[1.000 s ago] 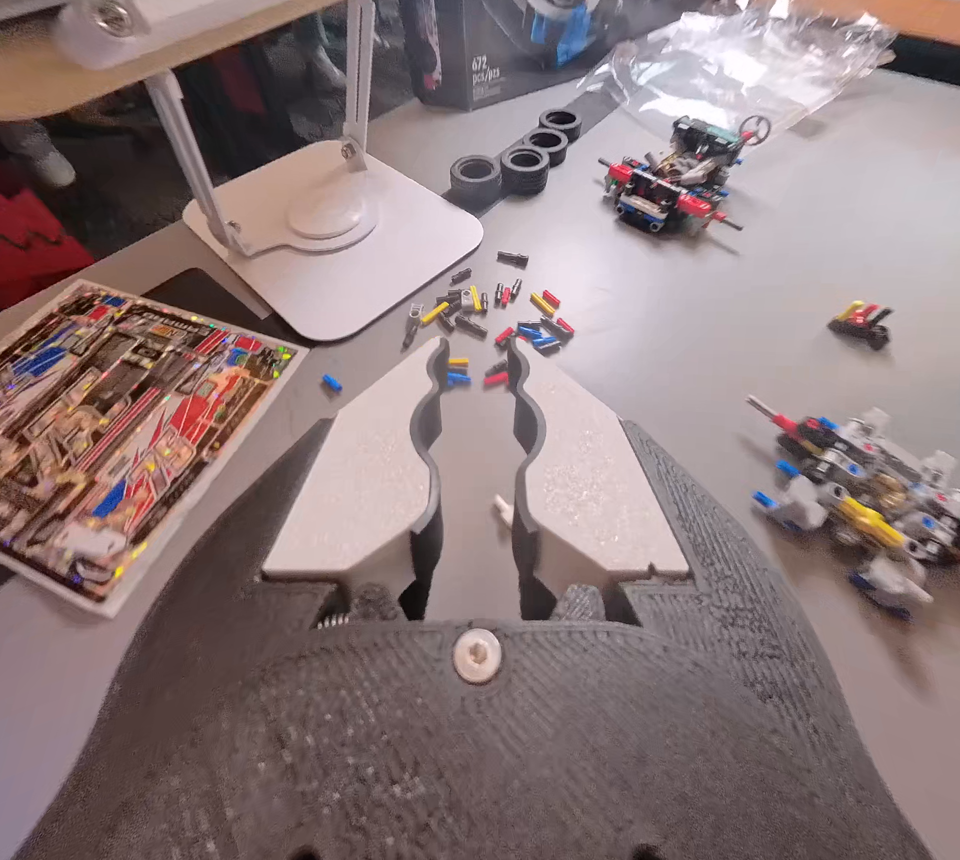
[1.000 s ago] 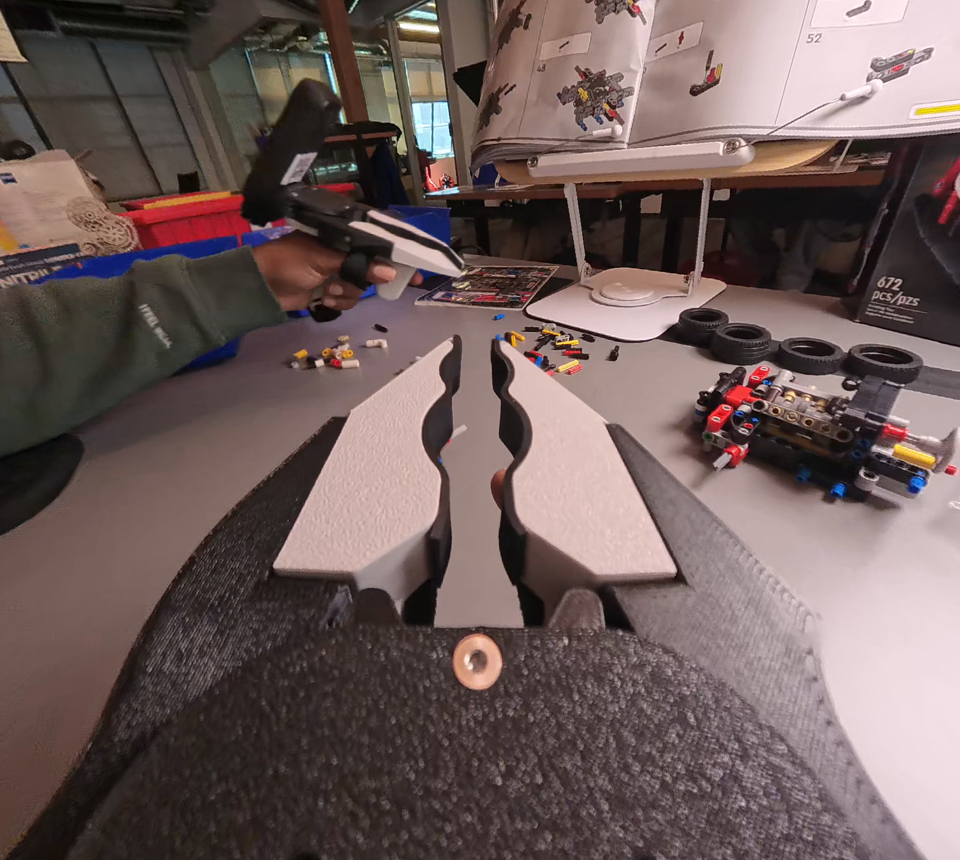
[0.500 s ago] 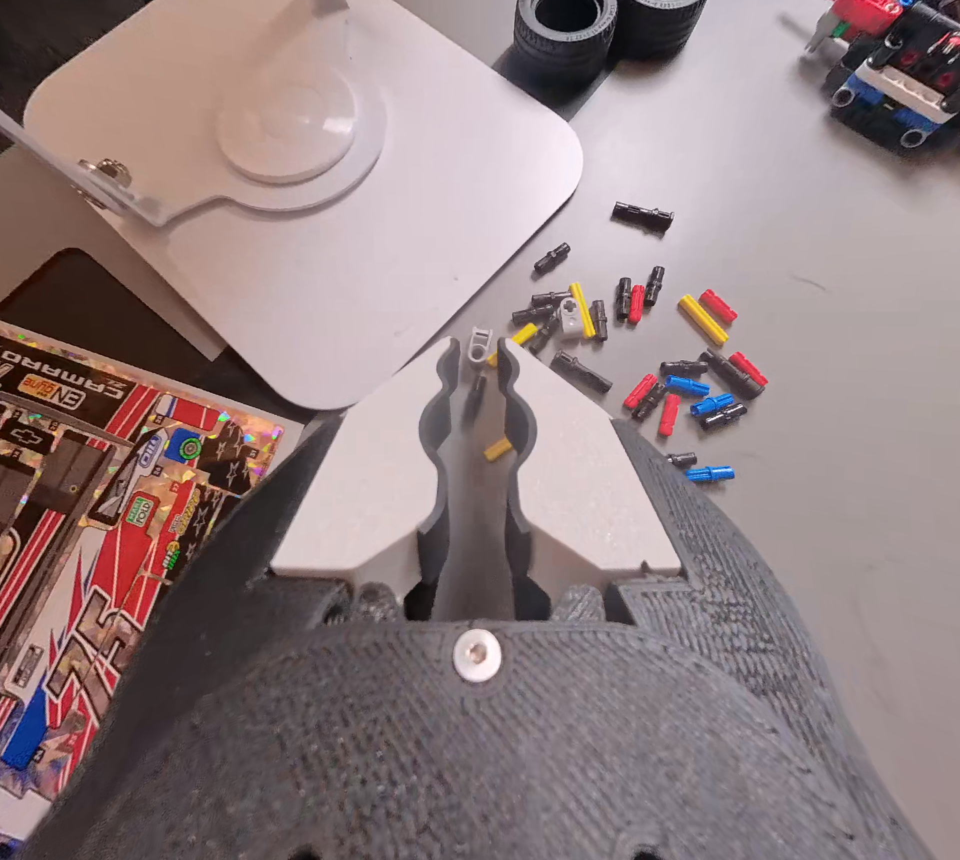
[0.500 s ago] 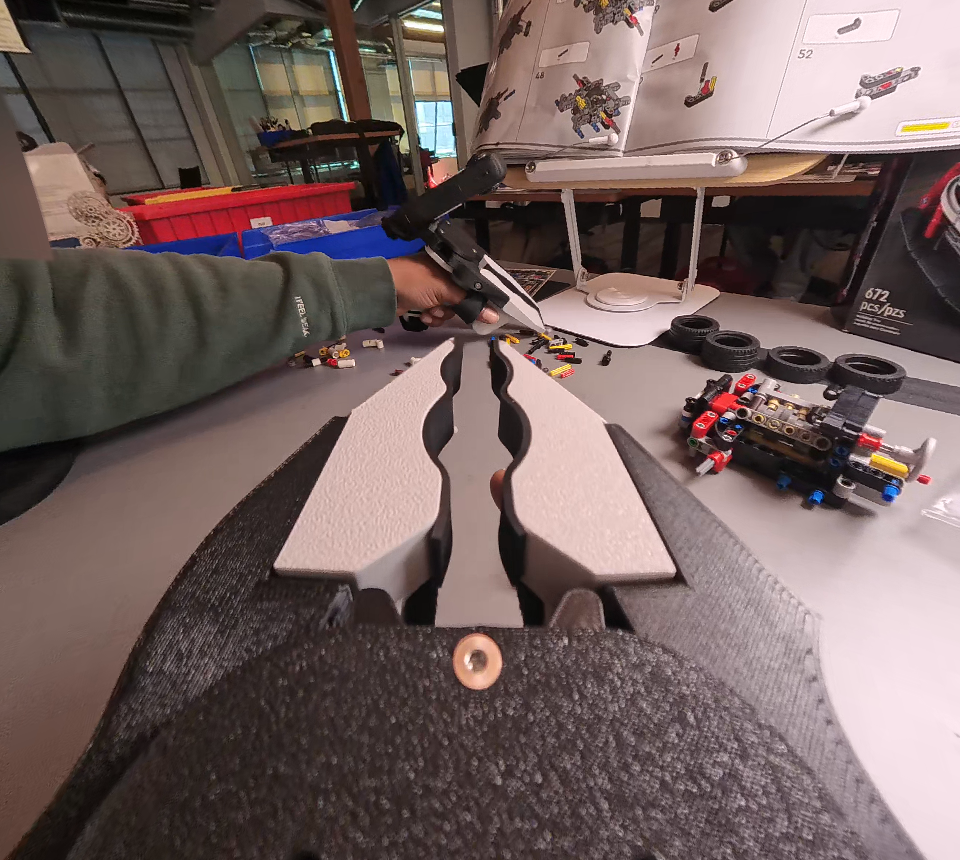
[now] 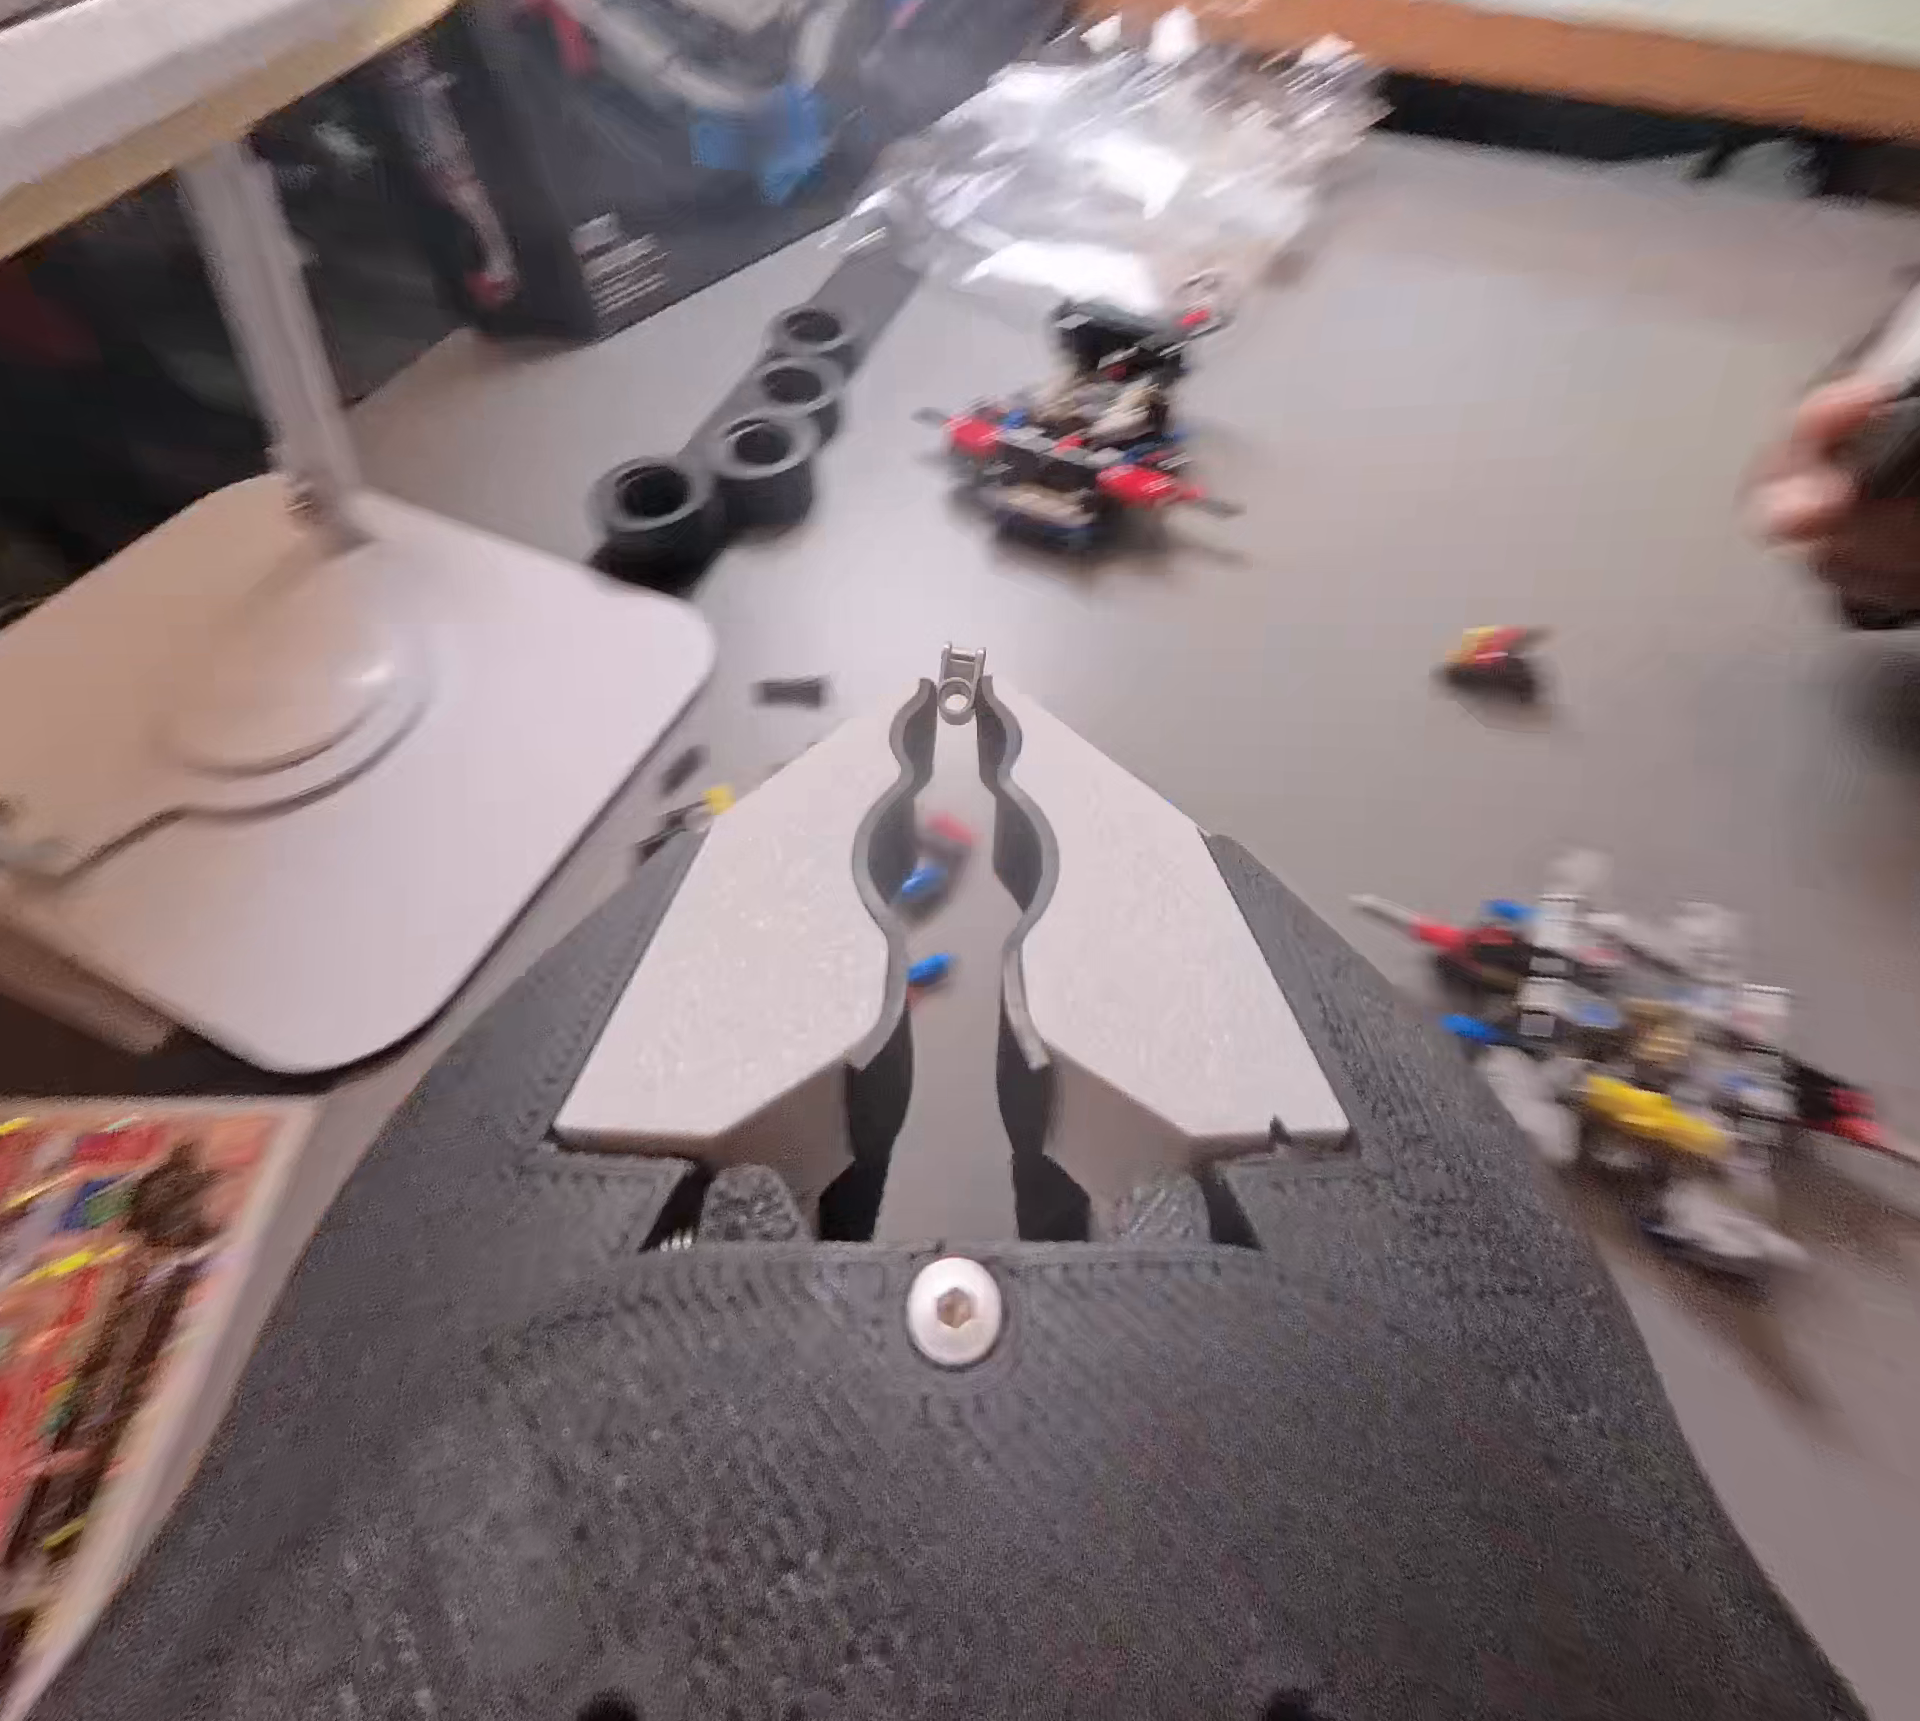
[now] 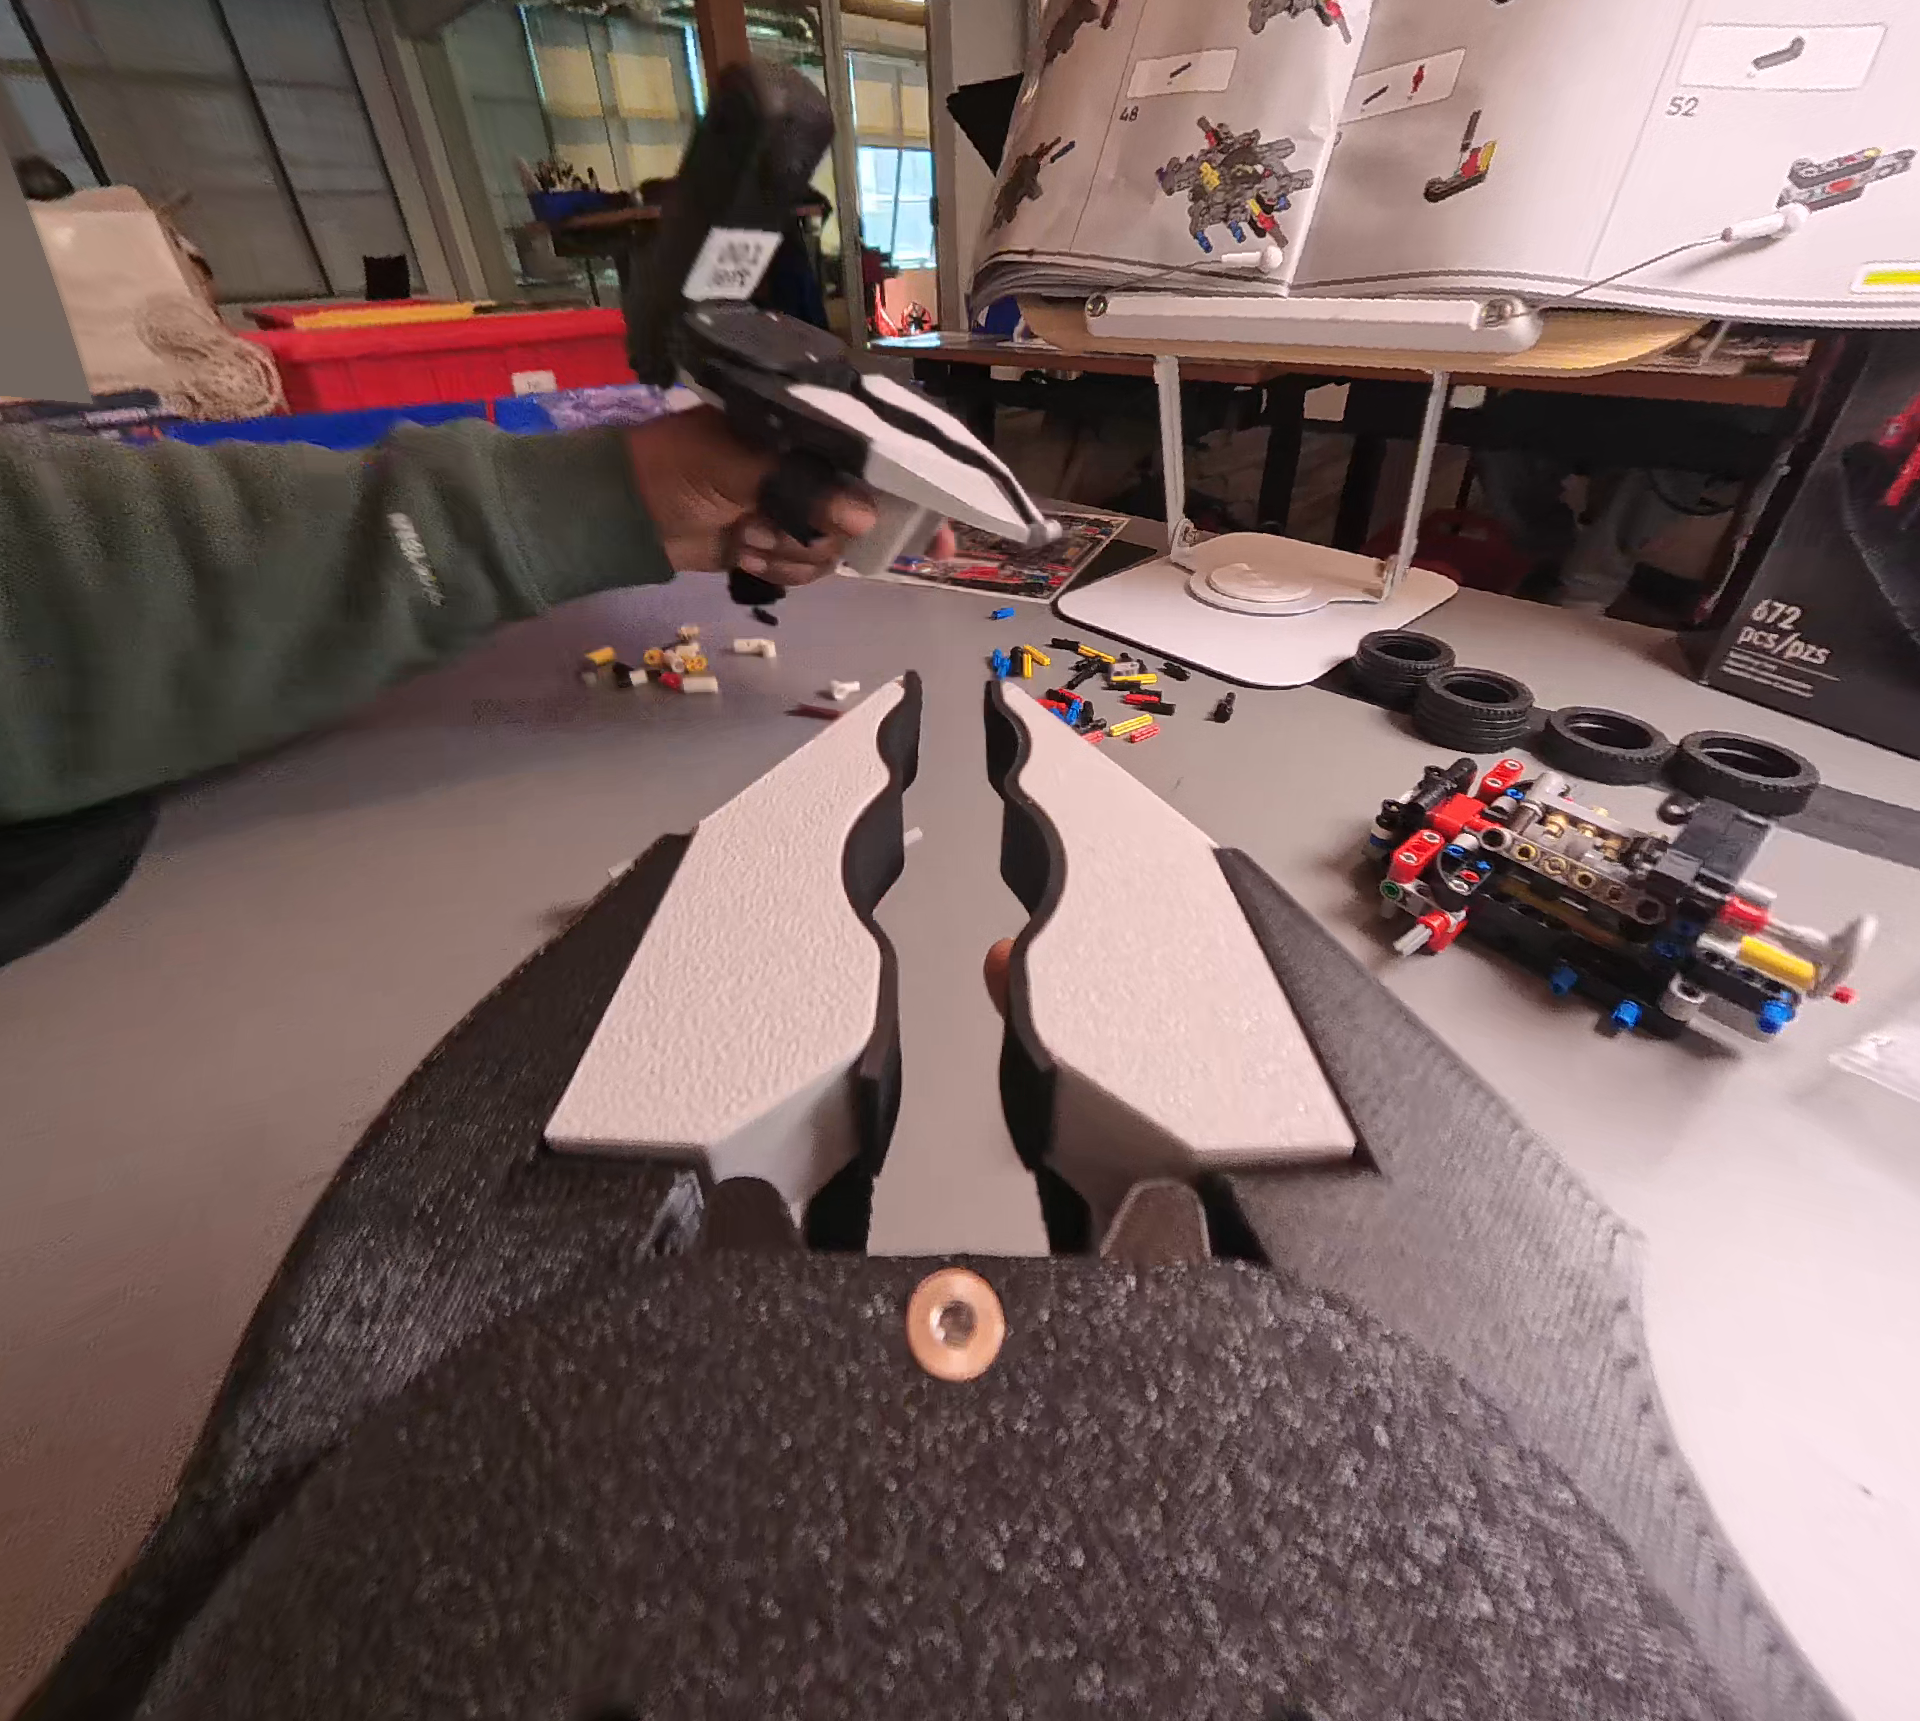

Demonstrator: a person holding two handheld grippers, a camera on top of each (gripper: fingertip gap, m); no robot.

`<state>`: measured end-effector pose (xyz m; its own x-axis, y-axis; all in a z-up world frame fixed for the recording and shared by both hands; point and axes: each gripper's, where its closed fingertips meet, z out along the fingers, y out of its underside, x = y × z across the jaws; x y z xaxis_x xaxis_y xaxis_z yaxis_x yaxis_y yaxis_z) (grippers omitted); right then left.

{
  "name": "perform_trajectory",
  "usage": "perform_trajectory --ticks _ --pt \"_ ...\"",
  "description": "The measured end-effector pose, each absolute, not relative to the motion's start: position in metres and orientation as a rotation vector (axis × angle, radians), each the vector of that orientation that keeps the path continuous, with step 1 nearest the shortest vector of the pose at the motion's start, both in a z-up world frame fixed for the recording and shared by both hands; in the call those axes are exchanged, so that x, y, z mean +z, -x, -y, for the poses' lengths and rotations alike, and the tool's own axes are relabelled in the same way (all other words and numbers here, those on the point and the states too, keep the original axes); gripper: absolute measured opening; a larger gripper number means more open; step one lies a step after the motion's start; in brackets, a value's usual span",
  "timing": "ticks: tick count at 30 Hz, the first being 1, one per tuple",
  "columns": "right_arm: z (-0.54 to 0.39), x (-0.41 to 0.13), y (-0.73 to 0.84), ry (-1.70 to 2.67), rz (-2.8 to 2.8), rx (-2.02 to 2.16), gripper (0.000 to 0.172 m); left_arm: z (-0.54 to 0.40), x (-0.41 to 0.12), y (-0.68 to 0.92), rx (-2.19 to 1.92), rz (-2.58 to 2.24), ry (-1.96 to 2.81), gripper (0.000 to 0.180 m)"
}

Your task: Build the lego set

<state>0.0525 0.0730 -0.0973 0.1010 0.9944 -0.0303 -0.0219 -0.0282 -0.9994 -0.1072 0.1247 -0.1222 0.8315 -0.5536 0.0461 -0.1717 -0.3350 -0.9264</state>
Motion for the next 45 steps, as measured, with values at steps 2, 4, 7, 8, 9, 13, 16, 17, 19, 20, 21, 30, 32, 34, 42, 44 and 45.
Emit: perform_trajectory --ticks 2,4,7,8,9,13,16,17,19,20,21,30,32,34,42,44,45 --pt "-0.064 -0.102 -0.049 1.206 1.202 1.100 0.015 -0.088 -0.105 0.059 -0.650 -0.598 1.848 0.005" --pt "-0.049 -0.108 -0.045 1.122 1.320 1.019 0.019 -0.054 -0.101 0.019 -0.810 -0.634 1.837 0.006" --pt "-0.019 -0.115 -0.042 0.921 1.482 0.916 0.020 -0.016 -0.109 -0.018 -0.991 -0.639 1.869 0.006" --pt "-0.009 -0.119 -0.042 0.866 1.530 0.885 0.021 -0.008 -0.113 -0.026 -1.046 -0.627 1.881 0.006" --pt "-0.001 -0.122 -0.041 0.820 1.569 0.857 0.022 -0.001 -0.116 -0.031 -1.092 -0.617 1.896 0.006" --pt "0.020 -0.128 -0.041 0.666 1.638 0.762 0.017 0.014 -0.128 -0.044 -1.173 -0.620 1.940 0.006" --pt "0.024 -0.130 -0.041 0.605 1.658 0.687 0.009 0.019 -0.131 -0.050 -1.183 -0.637 1.955 0.006" --pt "0.026 -0.131 -0.042 0.596 1.668 0.684 0.007 0.019 -0.132 -0.051 -1.188 -0.636 1.955 0.006" --pt "0.027 -0.131 -0.044 0.613 1.679 0.711 0.006 0.020 -0.131 -0.053 -1.227 -0.611 1.940 0.006" --pt "0.027 -0.132 -0.045 0.639 1.688 0.736 0.005 0.020 -0.130 -0.054 -1.243 -0.589 1.930 0.006" --pt "0.026 -0.132 -0.046 0.670 1.696 0.766 0.005 0.019 -0.130 -0.054 -1.241 -0.565 1.917 0.006" --pt "-0.053 -0.210 -0.094 1.506 1.992 0.685 0.006 0.045 -0.069 0.016 -0.533 -0.462 1.730 0.034" --pt "-0.059 -0.218 -0.102 1.565 2.018 0.636 0.006 0.065 -0.058 0.055 -0.367 -0.381 1.757 0.035" --pt "-0.062 -0.219 -0.104 1.587 2.019 0.606 0.006 0.088 -0.046 0.106 -0.187 -0.274 1.795 0.034" --pt "-0.070 -0.211 -0.099 1.571 1.961 0.608 0.023 0.227 -0.016 0.337 0.415 0.282 1.972 0.029" --pt "-0.074 -0.195 -0.090 1.537 1.868 0.668 0.025 0.258 -0.034 0.381 0.484 0.377 2.107 0.029" --pt "-0.076 -0.184 -0.084 1.502 1.809 0.712 0.024 0.270 -0.045 0.399 0.500 0.419 2.173 0.030"
